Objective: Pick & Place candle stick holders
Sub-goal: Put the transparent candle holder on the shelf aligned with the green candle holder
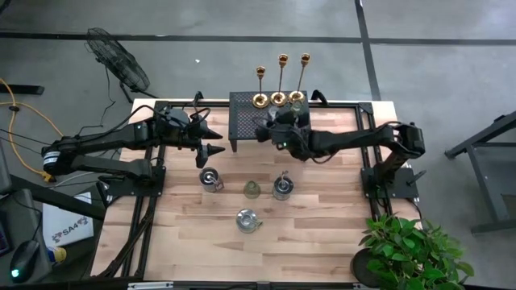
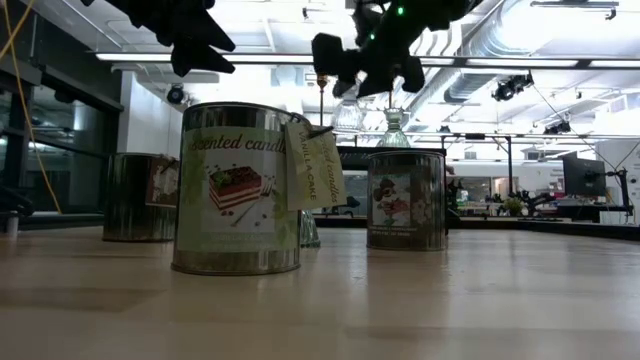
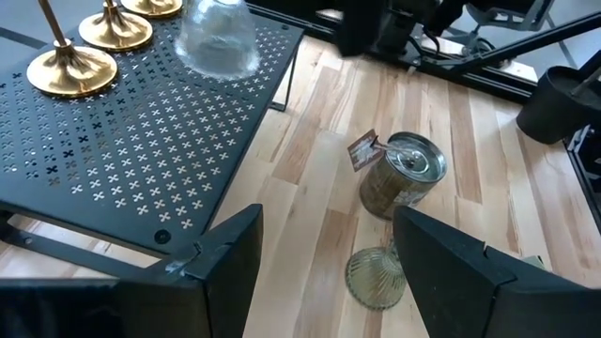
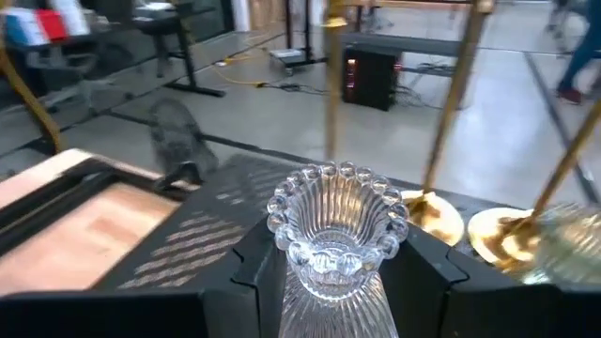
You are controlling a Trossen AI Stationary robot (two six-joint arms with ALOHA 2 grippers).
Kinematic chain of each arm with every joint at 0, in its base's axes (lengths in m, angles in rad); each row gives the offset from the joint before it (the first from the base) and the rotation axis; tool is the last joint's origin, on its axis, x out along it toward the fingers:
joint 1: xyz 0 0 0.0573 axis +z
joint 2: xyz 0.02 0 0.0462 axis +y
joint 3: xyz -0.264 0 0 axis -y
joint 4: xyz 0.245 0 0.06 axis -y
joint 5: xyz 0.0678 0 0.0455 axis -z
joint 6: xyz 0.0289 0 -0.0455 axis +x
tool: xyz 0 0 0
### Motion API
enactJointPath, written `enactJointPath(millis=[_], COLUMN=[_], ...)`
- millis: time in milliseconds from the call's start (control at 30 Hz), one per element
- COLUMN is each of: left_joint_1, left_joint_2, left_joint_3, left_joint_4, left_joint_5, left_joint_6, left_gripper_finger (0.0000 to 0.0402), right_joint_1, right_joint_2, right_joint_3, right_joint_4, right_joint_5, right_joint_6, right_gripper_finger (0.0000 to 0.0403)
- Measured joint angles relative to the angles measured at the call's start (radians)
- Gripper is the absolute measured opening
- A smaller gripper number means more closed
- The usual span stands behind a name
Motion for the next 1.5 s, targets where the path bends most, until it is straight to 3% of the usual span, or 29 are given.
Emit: enactJointPath(millis=[467,1500], left_joint_1=[0.0,0.0], left_joint_2=[0.0,0.0], left_joint_3=[-0.001,-0.001], left_joint_4=[-0.002,-0.002], left_joint_5=[-0.001,-0.001], left_joint_6=[0.0,0.0], left_gripper_finger=[0.0234,0.0234], right_joint_1=[-0.107,-0.13], right_joint_2=[0.047,0.048], right_joint_3=[0.0,0.0], right_joint_4=[-0.011,-0.052], right_joint_5=[-0.047,-0.051], right_joint_6=[0.089,0.12], right_gripper_finger=[0.0129,0.0133])
